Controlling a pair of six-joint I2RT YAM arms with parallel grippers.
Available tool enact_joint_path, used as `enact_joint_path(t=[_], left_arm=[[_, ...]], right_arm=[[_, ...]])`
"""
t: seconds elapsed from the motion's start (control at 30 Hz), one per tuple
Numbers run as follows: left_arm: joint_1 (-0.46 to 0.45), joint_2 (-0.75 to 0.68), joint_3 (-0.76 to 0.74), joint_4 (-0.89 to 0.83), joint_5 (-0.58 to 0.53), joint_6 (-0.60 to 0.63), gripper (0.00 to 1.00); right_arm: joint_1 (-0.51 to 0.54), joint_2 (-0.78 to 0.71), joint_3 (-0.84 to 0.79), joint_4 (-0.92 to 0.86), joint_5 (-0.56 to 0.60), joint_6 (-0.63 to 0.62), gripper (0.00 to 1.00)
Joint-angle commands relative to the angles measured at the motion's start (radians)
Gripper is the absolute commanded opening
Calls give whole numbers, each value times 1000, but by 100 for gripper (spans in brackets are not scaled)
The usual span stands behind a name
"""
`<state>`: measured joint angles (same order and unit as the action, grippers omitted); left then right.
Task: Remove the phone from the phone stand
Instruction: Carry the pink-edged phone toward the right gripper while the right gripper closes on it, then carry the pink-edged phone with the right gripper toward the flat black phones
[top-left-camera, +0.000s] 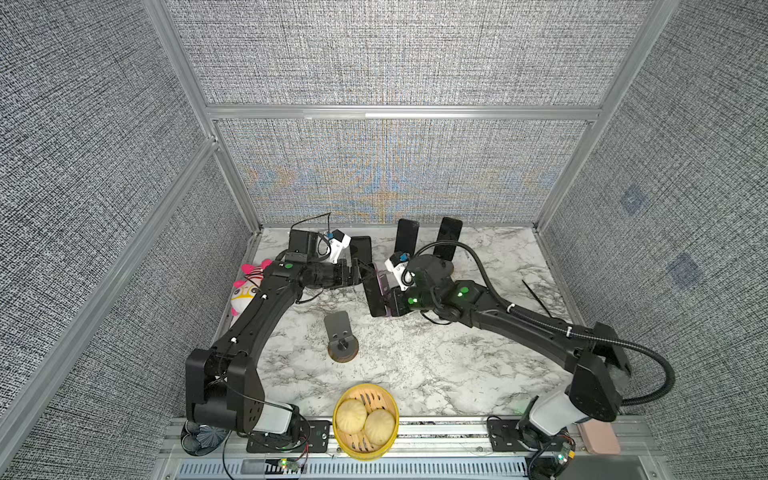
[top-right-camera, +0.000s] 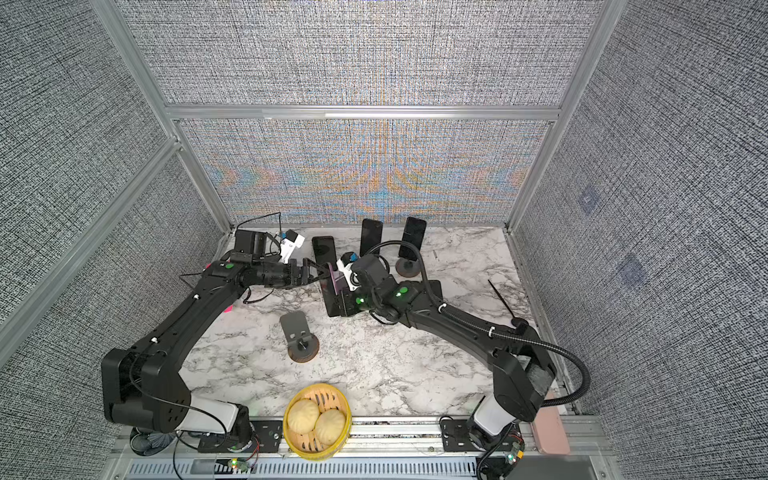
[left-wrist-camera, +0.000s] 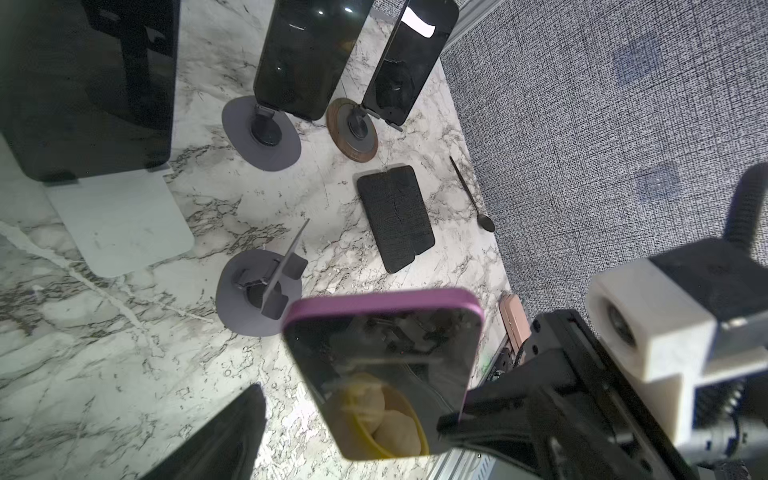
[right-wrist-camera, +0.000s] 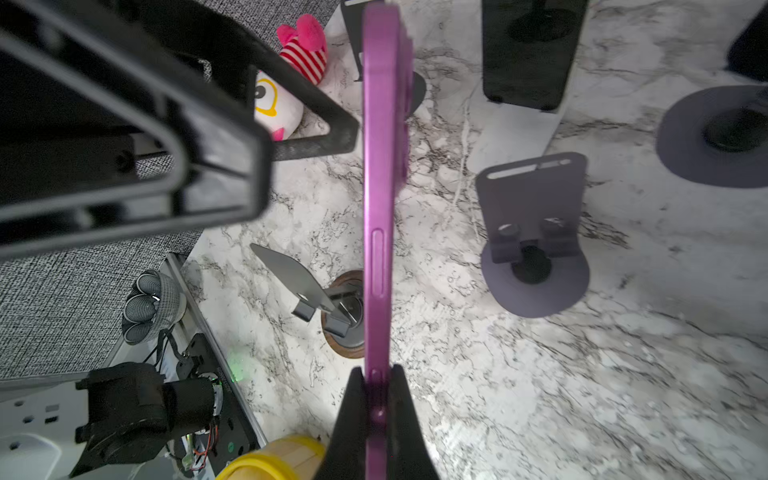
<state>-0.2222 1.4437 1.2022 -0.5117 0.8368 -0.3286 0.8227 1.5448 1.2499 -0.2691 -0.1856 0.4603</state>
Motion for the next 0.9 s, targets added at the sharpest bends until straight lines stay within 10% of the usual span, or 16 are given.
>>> enact_joint_path(t=[0.0,0.4,0.87], left_arm=[[6,-9,8,6,-8,17,98],[27,-4,10,7,-17,8,99],[35,10,11,5,-39,11,99]], right_arm=[[-34,-67,-38,-1,-1,-14,0],[-352,-323,-270,-142,-154,-64,0],[-565,-113,-268,-149,-372,-79,0]])
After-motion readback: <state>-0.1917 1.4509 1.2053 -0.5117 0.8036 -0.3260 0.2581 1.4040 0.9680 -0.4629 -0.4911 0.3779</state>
